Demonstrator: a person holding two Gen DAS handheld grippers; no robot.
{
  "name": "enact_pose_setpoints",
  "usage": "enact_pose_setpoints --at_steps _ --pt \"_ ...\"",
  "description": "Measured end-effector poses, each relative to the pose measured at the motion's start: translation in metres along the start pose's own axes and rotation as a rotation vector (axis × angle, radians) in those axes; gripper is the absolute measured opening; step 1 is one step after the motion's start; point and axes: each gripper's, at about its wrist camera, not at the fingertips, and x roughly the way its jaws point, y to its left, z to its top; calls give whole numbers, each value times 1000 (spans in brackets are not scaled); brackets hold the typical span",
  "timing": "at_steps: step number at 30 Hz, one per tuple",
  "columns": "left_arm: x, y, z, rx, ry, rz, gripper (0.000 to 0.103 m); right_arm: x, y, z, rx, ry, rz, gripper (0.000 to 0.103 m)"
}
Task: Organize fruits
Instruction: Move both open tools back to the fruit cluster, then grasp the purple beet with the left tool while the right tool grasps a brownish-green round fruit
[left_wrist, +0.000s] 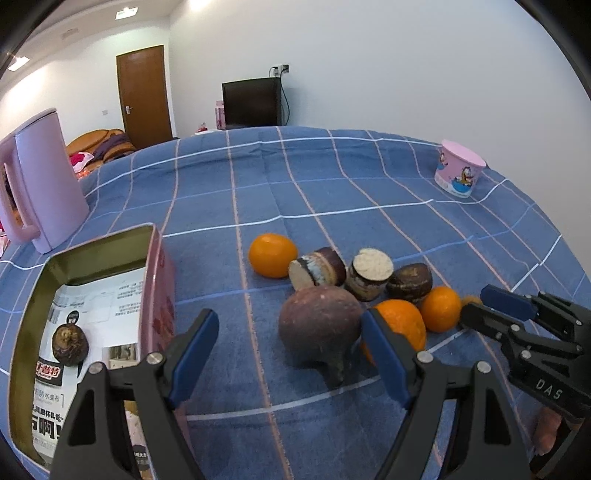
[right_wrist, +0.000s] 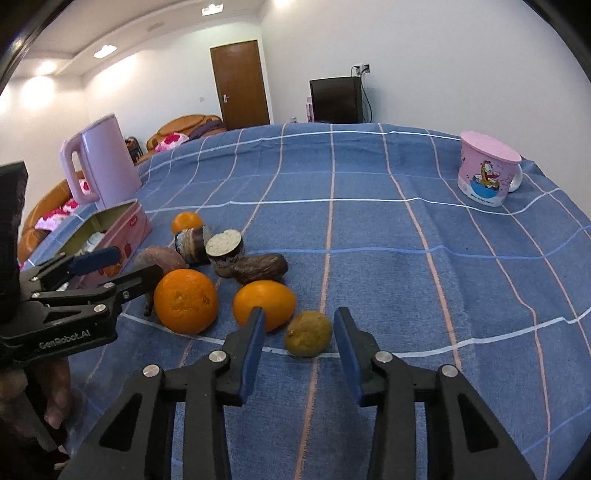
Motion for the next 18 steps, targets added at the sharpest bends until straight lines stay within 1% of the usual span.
enact_pose_setpoints --at_steps 4,6,9,11,14,18 --pt "-1 2 -2 -10 0 -15 79 -3 -4 -1 16 -15 0 40" --pt "-4 4 -2 -23 -5 -7 77 -1 -5 -2 15 4 -13 40" --pt "-6 3 -4 -14 -10 6 77 2 -6 -3 15 27 -23 40" --pt "-3 1 -3 -16 2 5 75 9 -4 -3 3 67 -16 40" --pt "0 -5 -1 5 -8 24 75 11 -4 -2 3 74 -7 40" --pt "2 -4 1 -5 6 8 75 16 -5 -1 5 95 1 40"
